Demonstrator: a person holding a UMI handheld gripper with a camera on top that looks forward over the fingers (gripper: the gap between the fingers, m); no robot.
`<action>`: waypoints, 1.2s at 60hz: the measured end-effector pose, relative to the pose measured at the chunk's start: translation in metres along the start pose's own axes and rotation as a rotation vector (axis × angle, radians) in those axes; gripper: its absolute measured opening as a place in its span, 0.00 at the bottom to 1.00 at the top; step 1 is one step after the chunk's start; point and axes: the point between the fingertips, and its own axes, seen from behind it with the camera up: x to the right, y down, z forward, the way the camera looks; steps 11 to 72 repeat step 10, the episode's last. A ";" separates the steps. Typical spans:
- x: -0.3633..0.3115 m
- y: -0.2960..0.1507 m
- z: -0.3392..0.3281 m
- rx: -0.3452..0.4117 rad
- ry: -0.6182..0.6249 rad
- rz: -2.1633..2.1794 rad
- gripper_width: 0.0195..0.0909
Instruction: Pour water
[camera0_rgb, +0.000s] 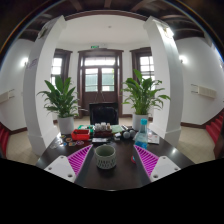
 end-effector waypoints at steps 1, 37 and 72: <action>0.000 0.001 -0.001 -0.003 0.001 -0.003 0.84; -0.004 0.003 -0.005 -0.010 0.007 -0.020 0.84; -0.004 0.003 -0.005 -0.010 0.007 -0.020 0.84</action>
